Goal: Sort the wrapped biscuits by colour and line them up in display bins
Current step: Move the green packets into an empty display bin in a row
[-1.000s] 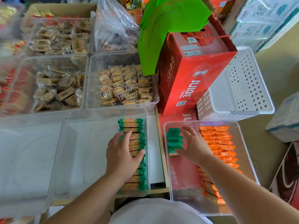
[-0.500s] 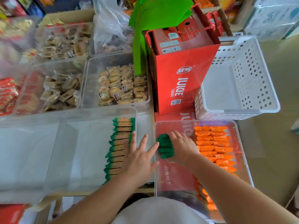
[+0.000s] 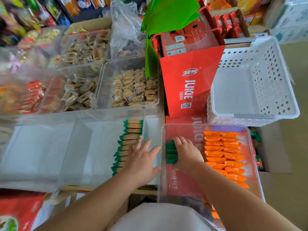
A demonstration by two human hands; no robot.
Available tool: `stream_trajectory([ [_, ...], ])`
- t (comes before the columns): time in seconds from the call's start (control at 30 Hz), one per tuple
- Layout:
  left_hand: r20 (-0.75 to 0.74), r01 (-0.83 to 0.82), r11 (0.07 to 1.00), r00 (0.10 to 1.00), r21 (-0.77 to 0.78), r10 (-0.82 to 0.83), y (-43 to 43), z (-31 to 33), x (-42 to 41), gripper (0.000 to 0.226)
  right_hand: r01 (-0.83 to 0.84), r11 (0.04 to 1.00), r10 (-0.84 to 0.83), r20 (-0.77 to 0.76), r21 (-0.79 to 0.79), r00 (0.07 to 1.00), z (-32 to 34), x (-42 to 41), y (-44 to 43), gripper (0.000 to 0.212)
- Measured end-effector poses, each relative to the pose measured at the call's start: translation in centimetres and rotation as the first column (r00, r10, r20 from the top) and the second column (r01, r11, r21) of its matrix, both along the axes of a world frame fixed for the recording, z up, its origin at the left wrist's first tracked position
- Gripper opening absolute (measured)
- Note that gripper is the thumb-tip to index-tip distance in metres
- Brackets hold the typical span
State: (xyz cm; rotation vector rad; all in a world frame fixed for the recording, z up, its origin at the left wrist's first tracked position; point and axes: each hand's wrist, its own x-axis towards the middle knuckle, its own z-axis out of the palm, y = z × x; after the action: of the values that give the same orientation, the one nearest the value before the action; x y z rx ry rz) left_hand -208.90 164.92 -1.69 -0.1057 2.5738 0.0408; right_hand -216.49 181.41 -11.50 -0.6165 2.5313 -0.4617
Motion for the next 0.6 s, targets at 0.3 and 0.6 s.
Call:
stream_trajectory([
  [0.3,-0.067,-0.013,0.995,0.998,0.095,0.02,-0.7,-0.5,2.4,0.104,0.365,0.892,-0.314,0.215,-0.267,0.925,4.7,1.6,2.5,0.082],
  [0.6,-0.039,-0.101,0.706,0.983,0.701,0.179,-2.4,4.3,2.9,0.13,0.401,0.719,-0.127,0.461,-0.567,0.878,15.1,4.2,1.3,0.082],
])
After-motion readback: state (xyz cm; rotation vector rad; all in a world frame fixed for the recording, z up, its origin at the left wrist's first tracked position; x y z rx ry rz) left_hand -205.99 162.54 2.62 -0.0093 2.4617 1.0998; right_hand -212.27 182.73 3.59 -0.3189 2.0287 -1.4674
